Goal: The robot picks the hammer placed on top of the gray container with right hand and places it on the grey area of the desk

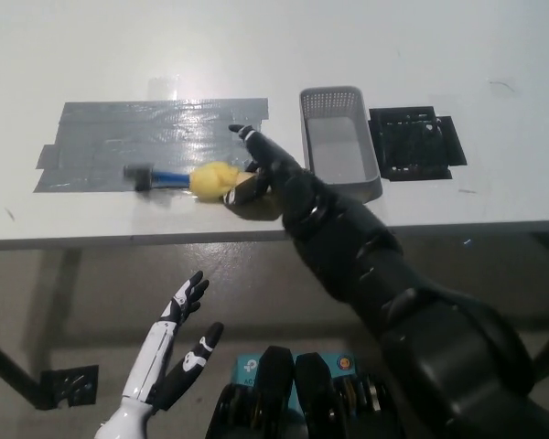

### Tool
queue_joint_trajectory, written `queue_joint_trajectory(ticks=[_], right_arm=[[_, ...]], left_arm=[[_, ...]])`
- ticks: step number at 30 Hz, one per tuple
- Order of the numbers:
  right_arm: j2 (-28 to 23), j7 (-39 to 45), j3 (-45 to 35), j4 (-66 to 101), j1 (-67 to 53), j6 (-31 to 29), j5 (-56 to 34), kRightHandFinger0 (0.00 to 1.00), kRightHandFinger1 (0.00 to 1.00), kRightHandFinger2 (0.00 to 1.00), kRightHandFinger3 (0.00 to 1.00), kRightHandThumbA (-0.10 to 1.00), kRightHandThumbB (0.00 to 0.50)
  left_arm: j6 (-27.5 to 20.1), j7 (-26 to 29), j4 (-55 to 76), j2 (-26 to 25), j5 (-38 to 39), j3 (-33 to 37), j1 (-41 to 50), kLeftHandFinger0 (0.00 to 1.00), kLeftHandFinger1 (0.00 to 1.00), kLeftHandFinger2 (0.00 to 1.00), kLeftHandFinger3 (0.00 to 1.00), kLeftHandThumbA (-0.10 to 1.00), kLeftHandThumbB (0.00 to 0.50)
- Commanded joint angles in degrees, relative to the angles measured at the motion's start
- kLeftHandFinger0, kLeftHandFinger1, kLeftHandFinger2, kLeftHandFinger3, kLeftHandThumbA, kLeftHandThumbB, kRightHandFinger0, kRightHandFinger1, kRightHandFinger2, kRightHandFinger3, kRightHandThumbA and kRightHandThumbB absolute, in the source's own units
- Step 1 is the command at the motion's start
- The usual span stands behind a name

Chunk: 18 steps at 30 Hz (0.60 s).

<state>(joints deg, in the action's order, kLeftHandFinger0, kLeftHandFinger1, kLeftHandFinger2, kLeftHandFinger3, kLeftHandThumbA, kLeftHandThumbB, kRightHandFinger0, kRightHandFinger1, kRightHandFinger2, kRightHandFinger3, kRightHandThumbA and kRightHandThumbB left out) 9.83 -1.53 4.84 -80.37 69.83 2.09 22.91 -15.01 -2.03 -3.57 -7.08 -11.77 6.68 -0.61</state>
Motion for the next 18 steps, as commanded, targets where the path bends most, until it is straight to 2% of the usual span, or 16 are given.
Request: queue_joint_trajectory(ticks=[1, 3, 4, 5, 6, 7, 8, 13, 18], right_arm=[[-2.9, 31.5, -16.3, 4.2, 10.8, 6.8, -24.1, 1.0, 1.0, 1.0, 1.0, 0.72, 0.5], [-4.4, 38.0, -18.8, 4.5, 12.8, 10.5, -26.9, 1.0, 1.0, 1.0, 1.0, 0.66, 0.5], [-5.1, 39.4, -19.7, 5.3, 13.7, 11.6, -27.9, 1.0, 1.0, 1.0, 1.0, 0.68, 0.5], [-5.5, 40.0, -20.0, 5.9, 14.0, 11.7, -28.2, 1.0, 1.0, 1.0, 1.0, 0.78, 0.5], [-5.7, 40.5, -20.2, 6.5, 14.1, 11.5, -28.3, 1.0, 1.0, 1.0, 1.0, 0.81, 0.5], [-6.1, 41.8, -21.7, 7.2, 14.2, 12.6, -29.9, 1.0, 1.0, 1.0, 1.0, 0.98, 0.5], [-6.1, 41.8, -22.6, 8.0, 14.2, 13.0, -30.7, 1.0, 1.0, 1.0, 1.0, 1.0, 0.5], [-5.0, 37.8, -27.8, 10.6, 13.6, 12.6, -34.6, 1.0, 1.0, 1.0, 1.0, 1.0, 0.5], [-3.6, 29.9, -31.9, 13.5, 13.2, 8.2, -36.1, 1.0, 1.0, 1.0, 1.0, 1.0, 0.495]], left_arm=[[0.0, -1.3, 1.9, -0.6, 0.5, 0.3, -1.7, 1.0, 1.0, 1.0, 1.0, 0.81, 0.115], [-0.2, -1.3, 1.7, -0.7, 0.5, 0.3, -1.8, 1.0, 1.0, 1.0, 1.0, 0.82, 0.121], [-0.1, -1.4, 1.5, -0.7, 0.6, 0.3, -2.2, 1.0, 1.0, 1.0, 1.0, 0.82, 0.123], [0.0, -1.4, 1.5, -0.7, 0.6, 0.2, -2.4, 1.0, 1.0, 1.0, 1.0, 0.82, 0.124], [0.1, -1.5, 1.5, -0.8, 0.6, 0.3, -2.3, 1.0, 1.0, 1.0, 1.0, 0.82, 0.124], [-0.2, -1.5, 1.4, -0.8, 0.8, 0.3, -2.4, 1.0, 1.0, 1.0, 1.0, 0.82, 0.123], [-0.2, -1.5, 1.3, -0.8, 0.9, 0.2, -2.5, 1.0, 1.0, 1.0, 1.0, 0.8, 0.128], [0.4, -1.8, 1.7, -0.8, 1.4, 0.2, -2.4, 1.0, 1.0, 1.0, 1.0, 0.77, 0.135], [0.2, -1.7, 1.6, -0.8, 0.8, 0.4, -2.9, 1.0, 1.0, 1.0, 1.0, 0.75, 0.122]])
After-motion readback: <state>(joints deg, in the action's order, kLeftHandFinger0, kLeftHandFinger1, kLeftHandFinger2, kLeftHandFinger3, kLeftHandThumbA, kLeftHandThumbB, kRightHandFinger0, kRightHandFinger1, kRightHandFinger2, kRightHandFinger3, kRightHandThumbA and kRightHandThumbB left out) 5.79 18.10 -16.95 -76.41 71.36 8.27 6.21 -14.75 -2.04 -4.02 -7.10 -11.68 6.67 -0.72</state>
